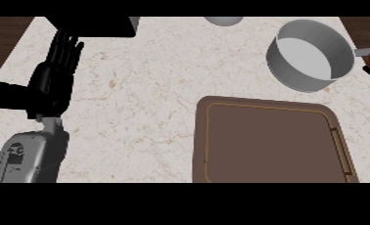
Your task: Pick the croissant from the tray and place it in the pot
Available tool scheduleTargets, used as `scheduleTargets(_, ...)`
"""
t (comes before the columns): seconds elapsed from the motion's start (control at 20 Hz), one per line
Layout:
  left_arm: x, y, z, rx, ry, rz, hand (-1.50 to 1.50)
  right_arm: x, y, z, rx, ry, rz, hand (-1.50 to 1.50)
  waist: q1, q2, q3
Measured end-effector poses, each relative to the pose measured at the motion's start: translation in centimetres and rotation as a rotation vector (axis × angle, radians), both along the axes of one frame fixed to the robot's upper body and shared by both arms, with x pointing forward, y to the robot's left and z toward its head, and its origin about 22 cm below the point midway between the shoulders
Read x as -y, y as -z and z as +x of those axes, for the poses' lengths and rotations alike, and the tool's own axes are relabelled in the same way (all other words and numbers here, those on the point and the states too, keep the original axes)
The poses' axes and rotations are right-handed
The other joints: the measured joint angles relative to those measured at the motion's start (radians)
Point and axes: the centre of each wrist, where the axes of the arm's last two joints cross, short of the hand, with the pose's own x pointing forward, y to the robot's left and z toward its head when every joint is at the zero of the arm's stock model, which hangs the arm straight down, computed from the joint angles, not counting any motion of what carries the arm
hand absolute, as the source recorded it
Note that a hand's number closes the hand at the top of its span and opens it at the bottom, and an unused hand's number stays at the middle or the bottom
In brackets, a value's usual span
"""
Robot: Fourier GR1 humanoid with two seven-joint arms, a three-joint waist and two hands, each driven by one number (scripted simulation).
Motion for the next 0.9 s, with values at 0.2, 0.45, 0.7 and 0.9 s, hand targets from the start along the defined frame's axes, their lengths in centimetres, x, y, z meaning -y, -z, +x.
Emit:
scheduleTargets(0.2,-0.2,0.3,-0.1,0.0,0.004,-0.001,0.0,1.9,1.1,1.8,-0.008,-0.001,-0.01,1.5,0.005,0.002,0.0)
scheduleTargets(0.45,0.2,0.7,0.4,0.009,0.011,-0.009,0.0,3.0,2.9,3.3,-0.016,0.006,-0.023,1.5,0.013,0.007,0.001)
scheduleTargets(0.7,0.2,0.3,0.1,0.019,0.021,-0.01,0.0,3.1,4.5,4.0,-0.137,0.026,-0.034,1.5,0.03,0.011,0.001)
scheduleTargets(0.9,0.4,0.4,0.2,0.022,0.032,-0.01,0.0,3.2,5.8,4.1,-0.268,0.001,0.058,-1.5,0.038,0.016,0.003)
